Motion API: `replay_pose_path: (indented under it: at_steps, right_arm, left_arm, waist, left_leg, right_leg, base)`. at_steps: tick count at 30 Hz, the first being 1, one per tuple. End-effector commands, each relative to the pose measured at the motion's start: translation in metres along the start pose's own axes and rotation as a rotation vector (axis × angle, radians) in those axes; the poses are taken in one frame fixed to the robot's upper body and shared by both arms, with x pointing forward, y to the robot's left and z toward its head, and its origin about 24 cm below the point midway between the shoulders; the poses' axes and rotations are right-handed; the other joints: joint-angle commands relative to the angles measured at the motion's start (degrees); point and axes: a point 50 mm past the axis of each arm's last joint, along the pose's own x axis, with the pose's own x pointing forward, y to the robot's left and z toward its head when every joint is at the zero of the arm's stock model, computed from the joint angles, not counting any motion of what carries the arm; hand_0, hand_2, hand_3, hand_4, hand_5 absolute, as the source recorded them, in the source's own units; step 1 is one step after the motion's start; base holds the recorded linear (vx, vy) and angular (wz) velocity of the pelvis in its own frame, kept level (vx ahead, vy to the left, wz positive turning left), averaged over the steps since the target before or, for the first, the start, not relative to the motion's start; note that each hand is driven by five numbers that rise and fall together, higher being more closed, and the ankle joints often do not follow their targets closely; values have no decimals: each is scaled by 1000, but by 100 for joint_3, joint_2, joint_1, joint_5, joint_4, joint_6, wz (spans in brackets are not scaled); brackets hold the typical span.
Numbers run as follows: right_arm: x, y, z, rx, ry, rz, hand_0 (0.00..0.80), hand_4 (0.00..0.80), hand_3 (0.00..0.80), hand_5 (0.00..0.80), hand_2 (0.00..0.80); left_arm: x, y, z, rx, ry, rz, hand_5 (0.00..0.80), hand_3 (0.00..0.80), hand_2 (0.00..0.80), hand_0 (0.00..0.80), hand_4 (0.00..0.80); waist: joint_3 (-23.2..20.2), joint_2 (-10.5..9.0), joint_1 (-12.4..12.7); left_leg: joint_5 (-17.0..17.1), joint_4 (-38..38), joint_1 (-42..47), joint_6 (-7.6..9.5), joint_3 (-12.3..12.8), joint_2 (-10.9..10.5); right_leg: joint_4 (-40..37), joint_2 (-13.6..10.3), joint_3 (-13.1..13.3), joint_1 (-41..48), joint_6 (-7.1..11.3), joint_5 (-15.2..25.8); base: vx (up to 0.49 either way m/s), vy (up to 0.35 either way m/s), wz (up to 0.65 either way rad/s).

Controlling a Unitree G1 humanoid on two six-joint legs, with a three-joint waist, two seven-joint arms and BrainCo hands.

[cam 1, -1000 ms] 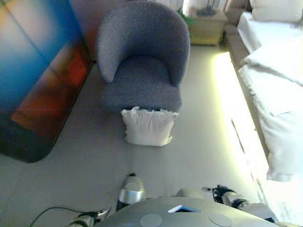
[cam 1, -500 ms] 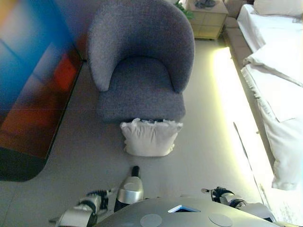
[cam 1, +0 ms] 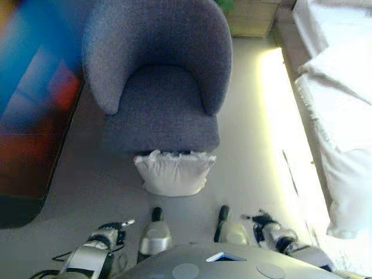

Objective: Pick up the cushion and take it to the sofa

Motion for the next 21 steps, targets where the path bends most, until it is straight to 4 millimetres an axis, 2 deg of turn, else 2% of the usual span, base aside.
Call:
replay_pose_path:
  at_steps: [1,4,7,10,12,15,16,18,19,20,21]
  right_arm:
    - [2,-14,18,-52,-90,-25,0,0,0,0,0]
    - [2,-21,30,-35,-138,-77,0,0,0,0,0]
    - [0,-37,73,25,-281,-185,0,0,0,0,0]
    - [-12,-46,127,16,-464,-287,0,0,0,0,0]
    - [-22,-50,152,36,-589,-306,0,0,0,0,0]
    - [-37,-62,177,33,-737,-360,0,0,0,0,0]
    - [-43,-68,185,38,-776,-379,0,0,0,0,0]
    - [-49,-77,193,57,-819,-409,0,0,0,0,0]
    - [-51,-81,196,59,-848,-437,0,0,0,0,0]
    - [-54,-83,201,67,-872,-470,0,0,0,0,0]
    - [-58,-84,208,83,-892,-494,0,0,0,0,0]
  left_arm:
    - [-1,0,11,-34,-36,44,0,0,0,0,0]
    - [-4,-9,23,-44,-108,18,0,0,0,0,0]
    - [-13,-20,55,-254,-203,-12,0,0,0,0,0]
    - [-32,-19,111,-364,-423,-12,0,0,0,0,0]
    - [-49,-15,143,-405,-577,18,0,0,0,0,0]
    - [-82,2,187,-441,-826,149,0,0,0,0,0]
    - [-88,5,196,-479,-831,120,0,0,0,0,0]
    - [-100,18,209,-494,-955,188,0,0,0,0,0]
    - [-105,21,218,-544,-965,125,0,0,0,0,0]
    - [-111,23,222,-517,-1004,240,0,0,0,0,0]
    - [-117,23,228,-512,-1044,250,0,0,0,0,0]
  waist:
    - [226,-87,8]
    - [381,-45,91]
    - [762,85,110]
    - [1189,200,45]
    - [1393,216,-6]
    - [1754,113,-56]
    - [1869,57,-71]
    - [1982,-104,-94]
    - [2000,-189,-108]
    - [2000,-237,-106]
    - [2000,-287,-110]
  left_leg:
    - [-158,670,-449,286,-255,-67]
    - [-79,852,-634,97,-378,123]
    - [21,1068,-1148,-25,-434,251]
    - [150,1322,-1866,-110,-343,287]
    - [177,1449,-2292,-95,-238,259]
    - [185,1642,-2854,10,-262,117]
    - [170,1728,-3033,30,-273,85]
    - [110,1911,-3302,75,-292,60]
    - [76,2011,-3526,88,-325,49]
    - [13,2122,-3717,114,-361,34]
    - [-18,2200,-3887,129,-404,23]
  right_leg:
    - [150,-476,214,25,267,63]
    - [227,-430,56,39,178,-50]
    - [438,-419,-99,-346,89,-133]
    - [737,-464,-244,-974,5,-191]
    - [980,-475,-245,-1484,-9,-199]
    - [1350,-467,-175,-2150,9,-195]
    - [1443,-471,-144,-2331,22,-194]
    - [1571,-453,-110,-2559,32,-189]
    - [1616,-449,-101,-2745,49,-161]
    - [1680,-450,-91,-2902,60,-167]
    - [1712,-444,-82,-3031,72,-151]
  base:
    - [104,-182,22]
    - [-13,-123,24]
    - [-295,-29,20]
    - [-309,14,20]
    - [-257,3,35]
    - [-181,21,43]
    - [-88,2,21]
    - [-30,-64,-3]
    - [21,-103,-6]
    - [26,-114,3]
    - [37,-67,12]
